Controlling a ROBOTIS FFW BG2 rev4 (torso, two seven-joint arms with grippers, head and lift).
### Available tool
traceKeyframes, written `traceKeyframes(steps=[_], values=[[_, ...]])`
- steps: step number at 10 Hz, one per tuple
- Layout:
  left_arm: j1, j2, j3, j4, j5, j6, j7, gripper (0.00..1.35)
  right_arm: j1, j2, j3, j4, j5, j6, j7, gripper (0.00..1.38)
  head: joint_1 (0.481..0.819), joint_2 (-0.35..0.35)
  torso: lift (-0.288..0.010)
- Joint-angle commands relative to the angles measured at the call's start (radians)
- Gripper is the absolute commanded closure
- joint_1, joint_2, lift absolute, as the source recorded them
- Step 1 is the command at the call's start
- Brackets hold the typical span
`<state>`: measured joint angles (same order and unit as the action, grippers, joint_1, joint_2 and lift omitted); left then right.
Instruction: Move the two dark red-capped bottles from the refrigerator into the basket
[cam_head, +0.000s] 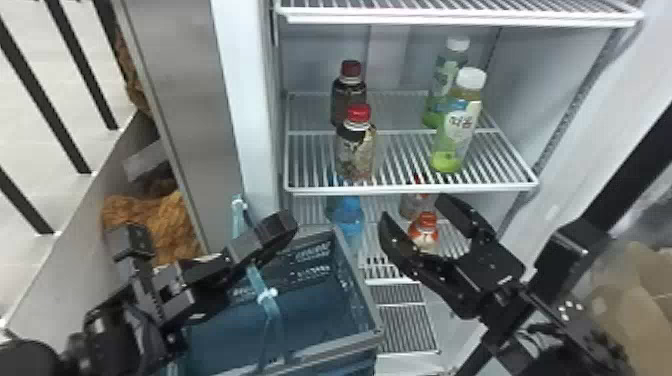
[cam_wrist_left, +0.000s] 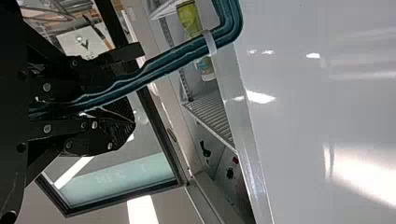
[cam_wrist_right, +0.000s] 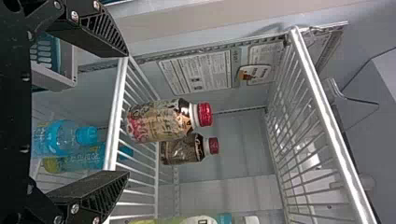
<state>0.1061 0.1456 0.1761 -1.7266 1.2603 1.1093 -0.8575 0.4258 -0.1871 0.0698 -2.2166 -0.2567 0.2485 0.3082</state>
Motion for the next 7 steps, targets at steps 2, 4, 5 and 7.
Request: traceKeyframes(steps=[2,4,5,7], values=[[-0.001,0.000,-0.001,0.000,0.000,0.000,-0.001,1.20,-0.072,0.002,0.022,0.011,0.013,0.075,-0.014,0.17,0.695,-0.048,-0.034],[0.002,0.000,-0.001,0.000,0.002,0.000,0.000,1.20,-0.129,0.003,0.038,0.038,0.021,0.110,-0.023,0.17,0.695,-0.039,-0.034],[0.002,0.000,-0.001,0.000,0.002,0.000,0.000,1.20,-0.153,0.006,0.046,0.048,0.029,0.127,-0.031,0.17,0.695,-0.034,-0.034],[0.002,0.000,-0.001,0.000,0.002,0.000,0.000,1.20,-0.215,0.006,0.074,0.095,0.037,0.137,-0.037,0.16,0.695,-0.028,-0.034]])
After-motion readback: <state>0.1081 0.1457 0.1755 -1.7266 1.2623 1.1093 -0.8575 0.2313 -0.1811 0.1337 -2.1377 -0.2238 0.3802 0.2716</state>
